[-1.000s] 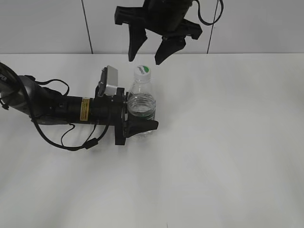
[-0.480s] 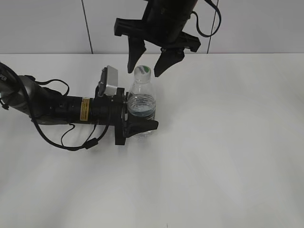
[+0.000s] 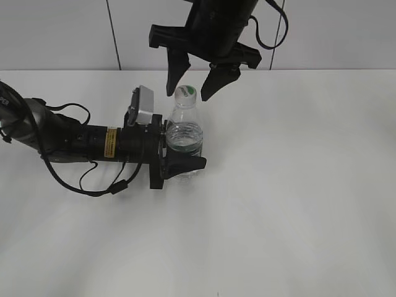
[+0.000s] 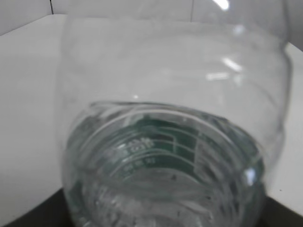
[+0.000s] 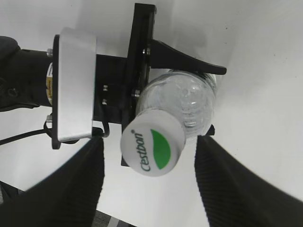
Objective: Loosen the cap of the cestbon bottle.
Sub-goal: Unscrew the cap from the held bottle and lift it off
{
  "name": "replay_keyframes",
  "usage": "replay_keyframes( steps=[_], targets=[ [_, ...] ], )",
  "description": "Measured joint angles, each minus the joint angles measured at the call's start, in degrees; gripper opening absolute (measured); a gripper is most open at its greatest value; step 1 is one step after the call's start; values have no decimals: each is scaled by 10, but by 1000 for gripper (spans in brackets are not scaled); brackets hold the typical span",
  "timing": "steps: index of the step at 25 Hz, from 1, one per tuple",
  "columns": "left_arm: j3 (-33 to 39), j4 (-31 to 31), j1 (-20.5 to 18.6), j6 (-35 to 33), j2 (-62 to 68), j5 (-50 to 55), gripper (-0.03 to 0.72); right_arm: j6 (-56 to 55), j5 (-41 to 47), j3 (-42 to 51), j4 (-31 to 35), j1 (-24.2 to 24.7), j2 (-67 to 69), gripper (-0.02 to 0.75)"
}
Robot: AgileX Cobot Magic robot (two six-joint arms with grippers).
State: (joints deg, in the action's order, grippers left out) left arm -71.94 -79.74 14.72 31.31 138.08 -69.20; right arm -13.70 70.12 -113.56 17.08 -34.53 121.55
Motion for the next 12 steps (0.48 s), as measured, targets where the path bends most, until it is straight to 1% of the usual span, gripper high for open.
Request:
replay_keyframes(
  steps=[12],
  targets=[
    [0,0,0,0,0,0,410,1,0,0,-1,0,0,458]
  ],
)
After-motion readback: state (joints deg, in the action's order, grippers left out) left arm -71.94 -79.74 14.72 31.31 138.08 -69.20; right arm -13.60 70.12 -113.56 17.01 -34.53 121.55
